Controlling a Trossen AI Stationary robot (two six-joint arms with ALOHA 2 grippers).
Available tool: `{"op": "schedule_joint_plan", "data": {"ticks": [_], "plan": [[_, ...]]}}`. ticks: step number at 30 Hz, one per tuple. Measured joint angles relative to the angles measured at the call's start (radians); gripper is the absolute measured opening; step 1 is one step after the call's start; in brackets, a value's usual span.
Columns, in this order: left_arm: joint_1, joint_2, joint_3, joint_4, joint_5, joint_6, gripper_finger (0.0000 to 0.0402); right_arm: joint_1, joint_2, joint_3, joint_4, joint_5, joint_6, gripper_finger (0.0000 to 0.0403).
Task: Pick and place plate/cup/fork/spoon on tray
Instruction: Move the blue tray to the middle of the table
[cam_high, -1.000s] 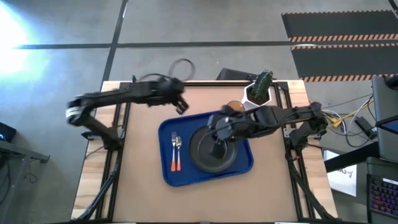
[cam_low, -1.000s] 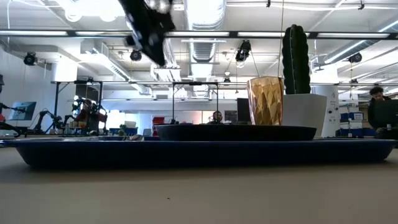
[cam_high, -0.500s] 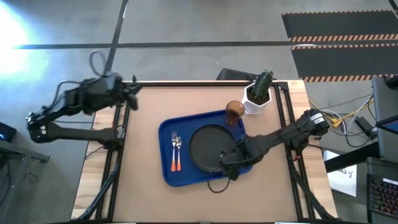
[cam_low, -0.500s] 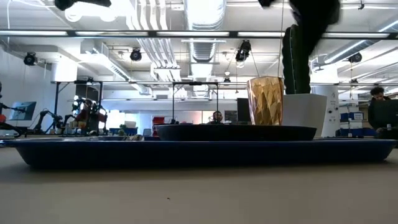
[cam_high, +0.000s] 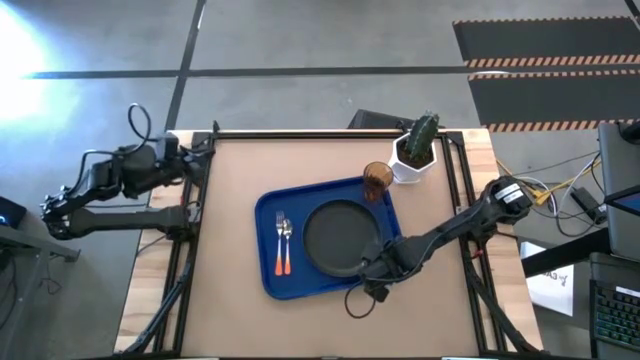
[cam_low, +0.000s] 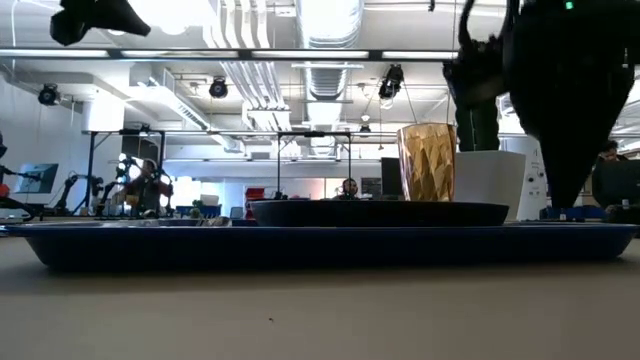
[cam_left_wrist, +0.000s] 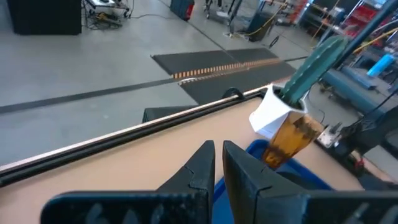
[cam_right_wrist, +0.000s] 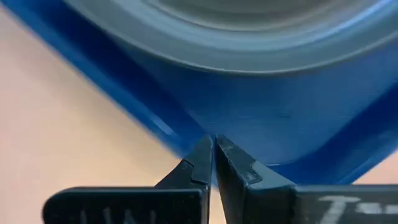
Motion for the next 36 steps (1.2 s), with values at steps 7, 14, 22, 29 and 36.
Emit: {"op": "schedule_joint_plan", "data": {"ticks": [7,14,22,29,36], "plan": [[0.0,0.031,-0.022,0.001,0.001,0.001,0.0015,0.0,0.0,-0.106,0.051,0.016,0.001,0.0009],[0.001,0.058,-0.002,0.004,0.002,0.002,0.0015,0.004,-0.005,-0.191,0.263,0.01,0.073,0.0009],[0.001,0.063,-0.001,0.043,0.002,0.011,0.0015,0.024,0.003,-0.164,0.42,0.106,0.181,0.0009],[0.001,0.057,-0.002,0.043,0.003,0.028,0.0015,0.051,0.003,-0.104,0.424,0.183,0.24,0.0009],[0.001,0.043,-0.002,0.043,0.009,0.039,0.0015,0.063,0.002,-0.115,0.379,0.234,0.233,0.0009]]}}
